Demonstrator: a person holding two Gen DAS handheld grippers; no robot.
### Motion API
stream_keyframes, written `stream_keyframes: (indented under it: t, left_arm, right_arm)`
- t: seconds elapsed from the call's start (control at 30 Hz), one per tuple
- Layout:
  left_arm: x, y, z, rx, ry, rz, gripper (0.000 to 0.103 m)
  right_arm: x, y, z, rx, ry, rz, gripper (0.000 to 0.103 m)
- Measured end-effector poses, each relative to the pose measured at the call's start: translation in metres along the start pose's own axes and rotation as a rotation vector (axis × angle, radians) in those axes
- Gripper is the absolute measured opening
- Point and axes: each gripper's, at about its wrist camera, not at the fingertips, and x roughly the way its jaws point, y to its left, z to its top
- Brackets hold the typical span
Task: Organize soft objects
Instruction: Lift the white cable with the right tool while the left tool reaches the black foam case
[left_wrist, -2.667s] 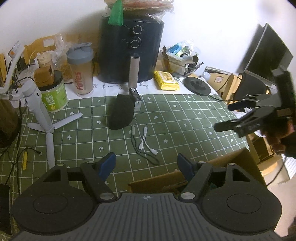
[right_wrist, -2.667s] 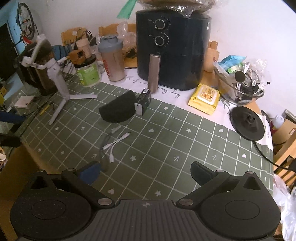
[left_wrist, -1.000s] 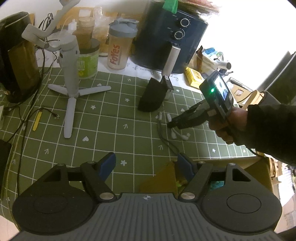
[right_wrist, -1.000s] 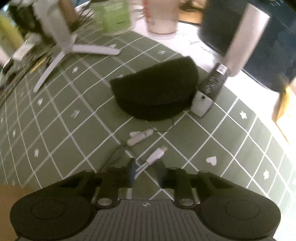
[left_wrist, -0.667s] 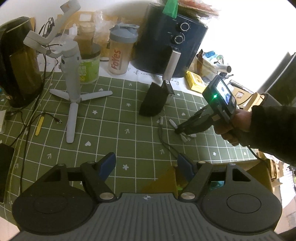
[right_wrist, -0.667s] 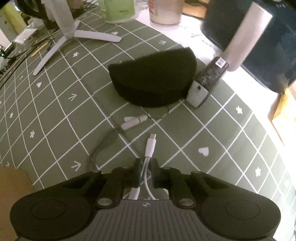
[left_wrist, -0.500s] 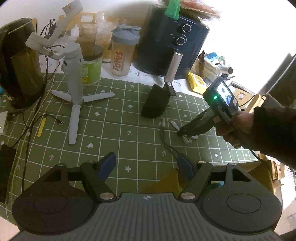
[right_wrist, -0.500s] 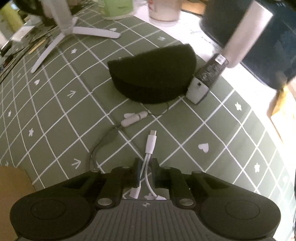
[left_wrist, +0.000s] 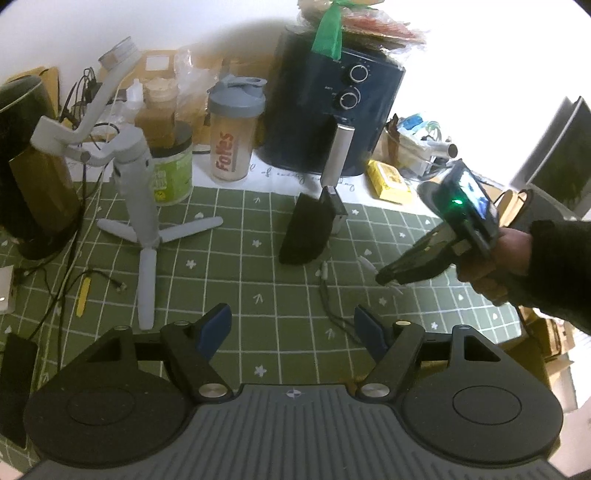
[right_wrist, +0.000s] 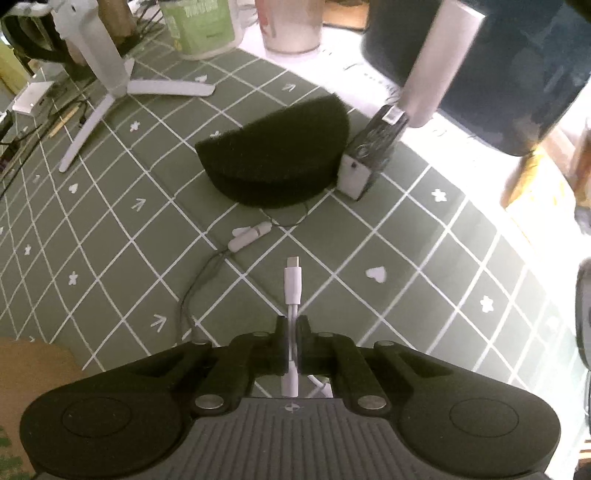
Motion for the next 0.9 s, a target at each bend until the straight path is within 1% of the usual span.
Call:
stream_keyframes:
  t: [0.1, 0.27, 0.67, 0.77, 0.9]
  left_arm:
    - [0.005, -0.001, 0.008, 0.012, -0.008, -0.006, 0.073]
    - [0.018, -0.007, 0.020, 0.063, -0.008, -0.011, 0.073]
    - [0.062, -0.027, 0.045, 0.203, -0.005, -0.024, 0.073]
    - [0.072, -0.032, 0.051, 0.242, -0.009, -0.022, 0.073]
    - [0.088, -0.037, 0.059, 0.281, -0.014, 0.001, 0.073]
  right_arm:
    - [-0.016, -0.002, -0.007, -0.006, -0.012, -0.006, 0.006]
    - [-0.045, -0.009, -0.022, 0.050, -0.058, 0.007, 0.006]
    - [-0.097, -0.014, -0.053, 0.184, -0.185, -0.019, 0.006]
    - [-0.108, -0.017, -0.060, 0.223, -0.218, -0.029, 0.006]
    - [-0.121, -0.022, -0.072, 0.272, -0.247, -0.043, 0.006]
